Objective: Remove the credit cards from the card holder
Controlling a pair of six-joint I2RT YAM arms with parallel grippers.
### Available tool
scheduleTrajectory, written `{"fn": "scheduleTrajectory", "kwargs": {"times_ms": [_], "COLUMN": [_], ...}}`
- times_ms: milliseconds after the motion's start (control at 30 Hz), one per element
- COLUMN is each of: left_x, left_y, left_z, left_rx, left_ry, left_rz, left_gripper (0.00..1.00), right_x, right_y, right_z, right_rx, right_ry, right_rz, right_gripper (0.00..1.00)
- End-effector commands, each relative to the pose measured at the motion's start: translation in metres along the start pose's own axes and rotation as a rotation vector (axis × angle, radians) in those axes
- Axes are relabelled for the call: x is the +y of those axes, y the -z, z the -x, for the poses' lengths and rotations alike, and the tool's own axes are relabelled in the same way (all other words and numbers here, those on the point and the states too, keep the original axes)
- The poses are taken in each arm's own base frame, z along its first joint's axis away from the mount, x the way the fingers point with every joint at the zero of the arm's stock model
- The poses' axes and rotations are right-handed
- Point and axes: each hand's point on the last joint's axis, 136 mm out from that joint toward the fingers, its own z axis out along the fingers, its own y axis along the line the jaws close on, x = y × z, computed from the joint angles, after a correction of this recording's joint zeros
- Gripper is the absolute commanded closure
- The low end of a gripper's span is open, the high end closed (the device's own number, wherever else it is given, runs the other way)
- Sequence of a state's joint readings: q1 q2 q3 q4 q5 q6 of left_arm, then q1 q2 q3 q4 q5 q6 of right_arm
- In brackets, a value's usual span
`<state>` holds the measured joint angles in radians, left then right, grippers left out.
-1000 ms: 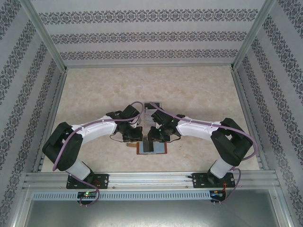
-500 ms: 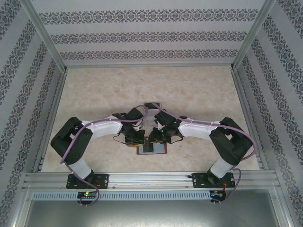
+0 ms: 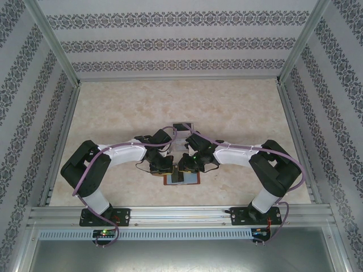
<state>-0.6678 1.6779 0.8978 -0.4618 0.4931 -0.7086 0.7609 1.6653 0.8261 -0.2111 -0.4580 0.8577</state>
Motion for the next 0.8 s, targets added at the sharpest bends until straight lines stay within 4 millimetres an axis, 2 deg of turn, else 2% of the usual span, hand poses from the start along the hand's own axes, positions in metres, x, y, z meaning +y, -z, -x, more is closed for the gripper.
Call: {"fn": "scheduleTrajectory", "kwargs": {"times_ms": [0, 333, 767], "left_x": [0.012, 0.013, 0.015], "left_y": [-0.009, -0.011, -0.004], "left_z": [-0.006, -0.006, -0.005], "left_rx": [0.018, 0.021, 0.005], "left_ry": [0.007, 0.008, -0.005], "left_rz": [0.045, 0.052, 0.077], "left_gripper": [0.96, 0.96, 0.96], "right_x": [-0.008, 0.009, -0.002], "right_y": [-0.004, -0.005, 0.002], "right_z": [-0.002, -0.002, -0.003], "right_rx": [0.012, 0.016, -0.002], "right_ry": [-0.01, 0.001, -0.003], "right_rz": [-0.004, 0.093, 0.045], "right_gripper": [0.76, 0.81, 0.91]}}
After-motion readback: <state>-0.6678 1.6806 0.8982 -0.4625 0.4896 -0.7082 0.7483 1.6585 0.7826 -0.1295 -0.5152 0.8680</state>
